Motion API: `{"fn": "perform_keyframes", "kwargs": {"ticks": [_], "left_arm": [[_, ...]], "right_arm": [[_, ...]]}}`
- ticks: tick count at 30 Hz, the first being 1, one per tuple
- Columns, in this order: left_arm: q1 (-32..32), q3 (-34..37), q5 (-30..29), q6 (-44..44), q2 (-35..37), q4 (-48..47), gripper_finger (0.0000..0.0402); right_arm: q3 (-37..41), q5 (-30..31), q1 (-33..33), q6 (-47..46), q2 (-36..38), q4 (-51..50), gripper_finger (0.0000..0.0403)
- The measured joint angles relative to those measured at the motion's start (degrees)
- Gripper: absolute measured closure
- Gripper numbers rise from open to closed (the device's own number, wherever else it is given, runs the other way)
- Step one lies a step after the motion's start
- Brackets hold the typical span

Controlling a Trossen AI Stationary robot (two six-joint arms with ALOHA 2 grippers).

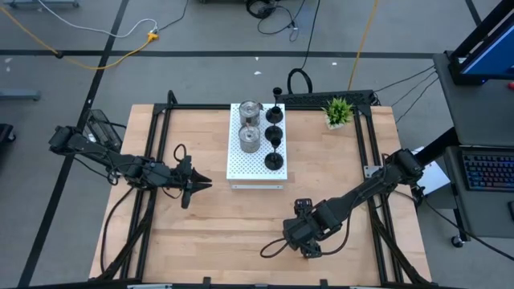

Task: Pick & Place candle stick holders
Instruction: Put the silver scented candle on the shelf aligned with the other silver scented candle

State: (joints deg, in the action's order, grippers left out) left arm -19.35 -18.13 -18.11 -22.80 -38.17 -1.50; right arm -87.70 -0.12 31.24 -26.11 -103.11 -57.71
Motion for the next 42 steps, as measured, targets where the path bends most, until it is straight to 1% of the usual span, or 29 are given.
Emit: {"fn": "perform_keyframes", "kwargs": {"ticks": [4, 9, 13, 18, 31, 37, 42], "left_arm": [[0.00, 0.00, 0.02, -0.31, -0.02, 0.00, 0.0321], [-0.02, 0.00, 0.02, -0.31, -0.01, 0.01, 0.0321], [0.00, 0.00, 0.02, -0.38, -0.01, 0.02, 0.0321], [-0.02, 0.00, 0.03, -0.39, -0.02, 0.03, 0.0321], [0.00, 0.00, 0.09, -0.40, -0.02, 0.04, 0.0321], [-0.02, 0.00, 0.10, -0.44, -0.01, 0.04, 0.0321], [-0.02, 0.00, 0.11, -0.38, 0.00, 0.02, 0.0321]], "right_arm": [[0.00, 0.08, 0.00, 0.00, -0.09, -0.86, 0.0003], [0.02, 0.31, 0.51, 0.33, -2.42, -2.58, 0.0003], [0.02, 1.86, 0.82, 0.87, -3.82, -2.77, 0.0003], [0.02, 3.30, 0.72, 0.87, -3.76, -2.60, 0.0003], [0.04, 3.13, 0.35, 3.34, -3.76, -0.77, 0.0003], [3.67, 3.06, 0.22, 3.72, -3.76, 2.46, 0.0003], [4.98, 3.04, 0.11, 3.87, -3.76, 3.66, 0.0003]]}}
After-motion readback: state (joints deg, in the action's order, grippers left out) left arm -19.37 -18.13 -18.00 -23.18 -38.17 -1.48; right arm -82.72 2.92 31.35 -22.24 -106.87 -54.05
